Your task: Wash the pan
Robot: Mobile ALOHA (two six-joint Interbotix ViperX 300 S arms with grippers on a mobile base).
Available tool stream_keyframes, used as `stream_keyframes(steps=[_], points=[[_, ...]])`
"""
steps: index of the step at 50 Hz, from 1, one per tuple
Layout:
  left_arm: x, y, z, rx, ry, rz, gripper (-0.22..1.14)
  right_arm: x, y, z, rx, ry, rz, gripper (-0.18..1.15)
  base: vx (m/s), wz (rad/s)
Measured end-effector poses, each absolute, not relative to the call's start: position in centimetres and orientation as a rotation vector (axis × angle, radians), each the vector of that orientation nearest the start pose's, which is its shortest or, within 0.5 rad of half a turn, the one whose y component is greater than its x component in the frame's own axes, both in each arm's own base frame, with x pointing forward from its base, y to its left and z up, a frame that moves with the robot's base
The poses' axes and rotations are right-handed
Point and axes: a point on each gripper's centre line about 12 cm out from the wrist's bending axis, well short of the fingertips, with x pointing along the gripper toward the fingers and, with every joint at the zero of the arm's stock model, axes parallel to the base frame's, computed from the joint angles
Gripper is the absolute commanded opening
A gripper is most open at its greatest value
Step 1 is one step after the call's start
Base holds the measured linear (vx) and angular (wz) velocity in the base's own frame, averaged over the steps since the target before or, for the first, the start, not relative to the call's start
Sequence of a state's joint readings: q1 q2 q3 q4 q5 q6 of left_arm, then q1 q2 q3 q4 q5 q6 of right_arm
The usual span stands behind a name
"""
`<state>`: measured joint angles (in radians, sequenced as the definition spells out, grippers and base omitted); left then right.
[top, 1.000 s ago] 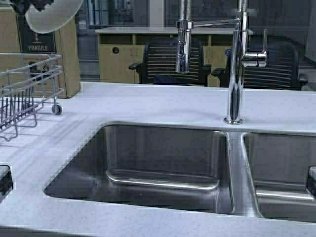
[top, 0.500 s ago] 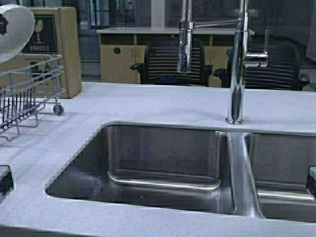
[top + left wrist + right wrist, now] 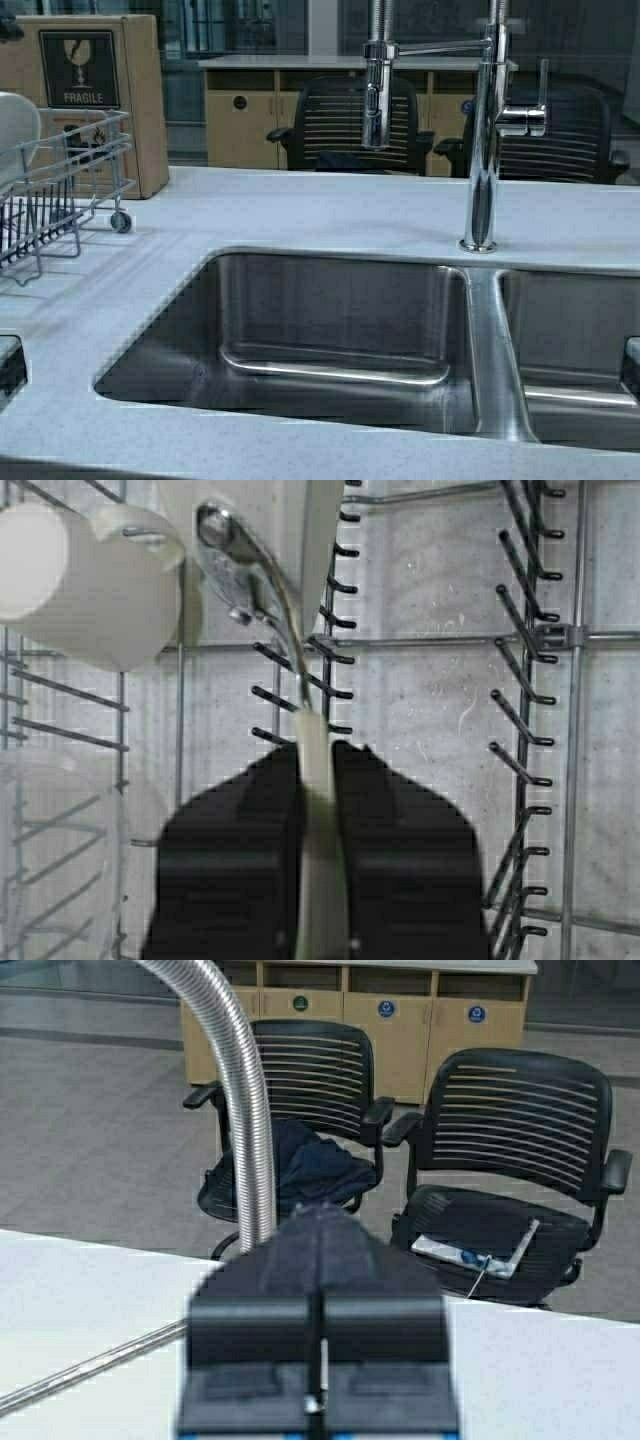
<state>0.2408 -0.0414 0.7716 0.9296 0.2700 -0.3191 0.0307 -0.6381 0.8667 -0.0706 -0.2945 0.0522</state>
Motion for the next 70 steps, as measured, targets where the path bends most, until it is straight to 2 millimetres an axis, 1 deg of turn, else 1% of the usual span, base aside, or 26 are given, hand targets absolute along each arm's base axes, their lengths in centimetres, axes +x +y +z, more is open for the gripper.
stream_keyframes(steps=[6,21,25,28,30,34,40,42,45,49,65,70], points=[[32.3,11.8,12.7,0.487,1.038,0.171,0.03,27.9,1.1,34.4,-0.014,-0.067,0.05,0.05,0.0,0.0],[32.6,11.9,11.7,0.454,1.054,0.167,0.03,27.9,1.1,34.3,-0.017,-0.067,0.051,0.05,0.0,0.0],[32.6,12.0,11.6,0.444,1.062,0.176,0.06,27.9,1.1,34.3,-0.015,-0.067,0.051,0.05,0.0,0.0],[32.6,12.1,11.6,0.435,1.065,0.187,0.15,27.9,1.1,34.3,-0.015,-0.067,0.051,0.05,0.0,0.0],[32.8,12.1,11.7,0.43,1.061,0.193,0.25,27.9,1.1,34.3,-0.015,-0.064,0.051,0.05,0.0,0.0],[32.9,12.2,11.9,0.423,1.061,0.204,0.54,27.9,1.1,34.3,-0.015,-0.067,0.051,0.05,0.0,0.0],[33.1,12.6,12.1,0.412,1.073,0.234,1.0,27.9,1.1,34.4,-0.015,-0.069,0.051,0.05,0.0,0.0],[33.1,12.9,12.1,0.404,1.077,0.247,1.07,27.9,1.1,34.3,-0.014,-0.066,0.05,0.05,0.0,0.0],[33.2,13.4,12.3,0.399,1.076,0.263,1.05,27.9,1.1,34.3,-0.015,-0.066,0.051,0.05,0.0,0.0],[33.2,13.5,12.3,0.393,1.076,0.268,1.0,27.9,1.1,34.3,-0.015,-0.067,0.051,0.05,0.0,0.0],[33.4,13.4,12.4,0.377,1.072,0.272,1.0,27.9,1.1,34.3,-0.015,-0.066,0.051,0.05,0.0,0.0],[33.4,13.4,13.1,0.371,1.052,0.279,1.0,27.9,1.1,34.3,-0.015,-0.067,0.051,0.05,0.0,0.0]])
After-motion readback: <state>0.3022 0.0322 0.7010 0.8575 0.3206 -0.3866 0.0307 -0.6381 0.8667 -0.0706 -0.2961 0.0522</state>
